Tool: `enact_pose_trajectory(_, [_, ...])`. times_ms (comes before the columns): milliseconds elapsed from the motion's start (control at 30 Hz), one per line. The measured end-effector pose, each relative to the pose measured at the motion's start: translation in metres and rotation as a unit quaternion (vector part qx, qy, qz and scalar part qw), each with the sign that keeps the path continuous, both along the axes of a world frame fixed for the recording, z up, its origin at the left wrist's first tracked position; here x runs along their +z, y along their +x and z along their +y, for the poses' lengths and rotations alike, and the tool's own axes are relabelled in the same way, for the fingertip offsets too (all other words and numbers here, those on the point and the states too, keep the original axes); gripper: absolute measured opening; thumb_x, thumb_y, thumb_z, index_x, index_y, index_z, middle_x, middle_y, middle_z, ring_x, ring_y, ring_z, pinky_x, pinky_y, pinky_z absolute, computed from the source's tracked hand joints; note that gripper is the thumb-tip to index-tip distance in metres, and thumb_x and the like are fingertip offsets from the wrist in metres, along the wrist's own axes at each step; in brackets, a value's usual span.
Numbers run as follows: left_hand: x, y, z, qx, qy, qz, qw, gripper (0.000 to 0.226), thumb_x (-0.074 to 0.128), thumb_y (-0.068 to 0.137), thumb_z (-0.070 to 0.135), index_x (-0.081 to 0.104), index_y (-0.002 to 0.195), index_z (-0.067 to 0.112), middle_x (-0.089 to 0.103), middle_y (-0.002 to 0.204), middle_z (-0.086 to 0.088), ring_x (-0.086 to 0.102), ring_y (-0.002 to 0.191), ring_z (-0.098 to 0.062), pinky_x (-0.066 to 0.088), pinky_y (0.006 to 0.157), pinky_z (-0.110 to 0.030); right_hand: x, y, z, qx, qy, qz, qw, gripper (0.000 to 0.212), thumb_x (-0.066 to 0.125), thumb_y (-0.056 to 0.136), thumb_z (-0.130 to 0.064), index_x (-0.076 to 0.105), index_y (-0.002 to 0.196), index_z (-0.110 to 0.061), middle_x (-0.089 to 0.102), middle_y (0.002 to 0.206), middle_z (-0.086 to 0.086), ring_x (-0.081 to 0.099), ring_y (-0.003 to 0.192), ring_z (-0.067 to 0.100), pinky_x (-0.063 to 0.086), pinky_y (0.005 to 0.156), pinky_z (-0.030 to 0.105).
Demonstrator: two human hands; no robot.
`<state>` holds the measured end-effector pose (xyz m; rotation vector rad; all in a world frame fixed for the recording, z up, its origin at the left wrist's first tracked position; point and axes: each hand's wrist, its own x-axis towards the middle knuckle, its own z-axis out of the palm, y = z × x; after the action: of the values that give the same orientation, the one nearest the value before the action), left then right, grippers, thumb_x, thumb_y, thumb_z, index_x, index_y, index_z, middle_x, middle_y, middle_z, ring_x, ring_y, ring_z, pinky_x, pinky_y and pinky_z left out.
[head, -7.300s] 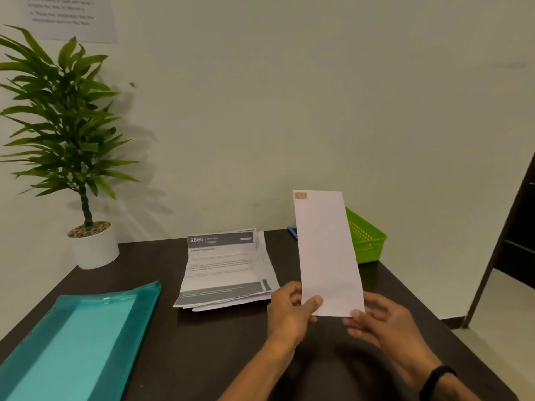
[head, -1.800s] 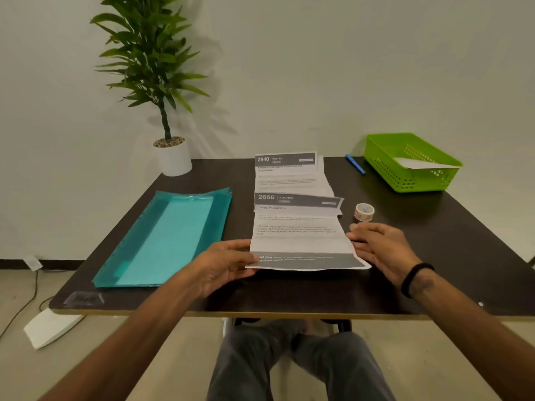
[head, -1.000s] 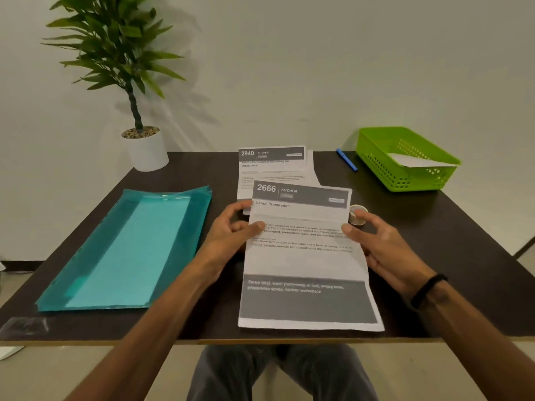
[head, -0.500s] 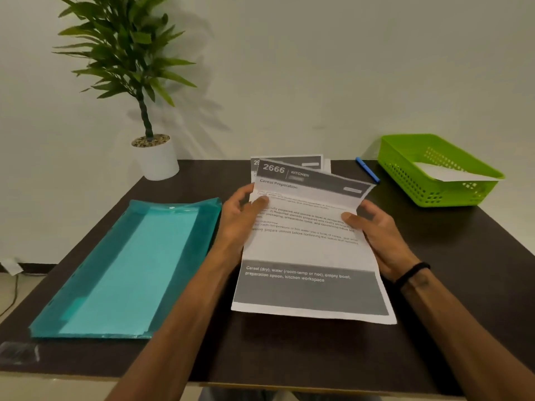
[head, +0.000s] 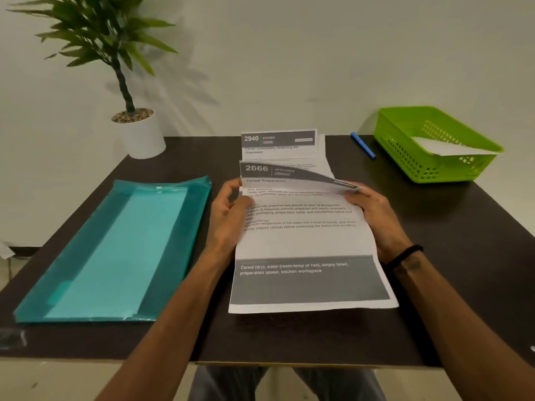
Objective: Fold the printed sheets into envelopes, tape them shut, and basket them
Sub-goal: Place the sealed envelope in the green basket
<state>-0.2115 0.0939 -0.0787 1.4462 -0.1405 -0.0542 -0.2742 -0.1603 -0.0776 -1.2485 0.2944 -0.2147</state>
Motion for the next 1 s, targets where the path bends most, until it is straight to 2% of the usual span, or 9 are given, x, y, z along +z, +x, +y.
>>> enact_pose_trajectory(67, [0.001, -0.002, 0.001, -0.014, -0.003, 0.000, 1.000, 0.024, 0.051, 0.100, -0.004, 0.063, 0.113, 0.011, 0.076, 0.102, 0.002, 0.074, 0.081, -0.011, 0.058, 0.064, -0.023, 0.001, -0.001, 0.000, 0.019, 0.072, 0.020, 0.997, 0.032, 0.048, 0.099, -0.018, 0.070, 0.120, -0.008, 0.071, 0.121, 0.027, 0.073, 0.106, 0.040, 0.060, 0.092, 0.052])
enact_pose_trajectory(167, [0.002, -0.001, 0.002, -0.024, -0.035, 0.015, 0.999, 0.019, 0.051, 0.100, 0.001, 0.069, 0.098, 0.007, 0.075, 0.107, -0.006, 0.075, 0.084, -0.017, 0.059, 0.064, -0.026, 0.004, -0.003, -0.001, 0.033, 0.122, 0.007, 0.992, 0.049, 0.034, 0.100, -0.026, 0.066, 0.125, 0.000, 0.071, 0.123, 0.026, 0.068, 0.113, 0.045, 0.058, 0.091, 0.045])
enact_pose_trajectory(267, [0.002, -0.001, 0.002, -0.047, -0.081, 0.044, 0.995, 0.019, 0.056, 0.090, 0.016, 0.073, 0.087, 0.009, 0.076, 0.113, -0.015, 0.073, 0.102, -0.035, 0.060, 0.086, -0.047, 0.003, -0.003, -0.005, 0.011, 0.097, -0.007, 0.995, 0.059, 0.036, 0.103, -0.042, 0.068, 0.116, 0.006, 0.067, 0.126, 0.033, 0.064, 0.116, 0.049, 0.052, 0.100, 0.049])
enact_pose_trajectory(367, [0.002, -0.003, 0.002, -0.031, -0.075, 0.052, 0.995, 0.036, 0.053, 0.084, 0.036, 0.073, 0.093, 0.007, 0.077, 0.113, -0.012, 0.073, 0.104, -0.031, 0.059, 0.085, -0.041, 0.003, -0.002, -0.005, 0.019, 0.065, -0.001, 0.998, 0.067, 0.052, 0.096, -0.059, 0.071, 0.110, 0.004, 0.068, 0.129, 0.025, 0.068, 0.113, 0.040, 0.052, 0.104, 0.051])
enact_pose_trajectory(467, [0.002, -0.002, 0.003, -0.041, -0.079, 0.056, 0.994, 0.040, 0.054, 0.095, 0.043, 0.070, 0.097, 0.006, 0.076, 0.116, -0.010, 0.073, 0.104, -0.031, 0.059, 0.082, -0.037, 0.004, -0.003, 0.000, 0.032, 0.027, -0.021, 0.999, 0.041, 0.071, 0.092, -0.031, 0.070, 0.119, 0.000, 0.076, 0.122, 0.002, 0.074, 0.108, 0.024, 0.056, 0.100, 0.047])
enact_pose_trajectory(600, [0.000, -0.001, 0.002, -0.039, -0.050, 0.040, 0.997, 0.019, 0.070, 0.095, 0.029, 0.073, 0.104, 0.013, 0.075, 0.119, -0.009, 0.072, 0.105, -0.036, 0.059, 0.081, -0.039, -0.004, -0.006, 0.000, 0.053, -0.051, -0.050, 0.996, 0.046, 0.072, 0.091, -0.002, 0.061, 0.135, -0.008, 0.074, 0.126, 0.011, 0.072, 0.114, 0.033, 0.061, 0.094, 0.044])
enact_pose_trajectory(667, [-0.001, -0.001, 0.001, -0.034, -0.048, 0.021, 0.998, 0.022, 0.073, 0.094, 0.023, 0.071, 0.115, 0.017, 0.074, 0.122, -0.005, 0.072, 0.110, -0.032, 0.060, 0.086, -0.039, -0.006, -0.005, 0.000, 0.051, -0.060, -0.050, 0.996, 0.051, 0.074, 0.090, 0.000, 0.060, 0.138, -0.013, 0.074, 0.127, 0.010, 0.072, 0.114, 0.033, 0.060, 0.095, 0.047])
enact_pose_trajectory(767, [-0.002, -0.002, 0.000, -0.052, -0.061, 0.013, 0.997, 0.053, 0.077, 0.090, 0.016, 0.056, 0.137, 0.026, 0.070, 0.130, 0.005, 0.072, 0.111, -0.020, 0.062, 0.082, -0.035, -0.007, -0.003, -0.001, 0.043, -0.055, -0.048, 0.996, 0.054, 0.075, 0.090, -0.001, 0.058, 0.139, -0.016, 0.074, 0.126, 0.010, 0.072, 0.113, 0.035, 0.058, 0.098, 0.054])
enact_pose_trajectory(1000, [-0.004, -0.002, -0.001, -0.041, -0.039, -0.007, 0.998, 0.074, 0.082, 0.085, 0.011, 0.048, 0.147, 0.030, 0.075, 0.118, 0.013, 0.073, 0.109, -0.016, 0.063, 0.085, -0.034, -0.004, -0.005, 0.000, 0.048, -0.036, -0.061, 0.996, 0.057, 0.077, 0.086, -0.002, 0.057, 0.139, -0.016, 0.073, 0.127, 0.009, 0.070, 0.117, 0.034, 0.056, 0.099, 0.054])
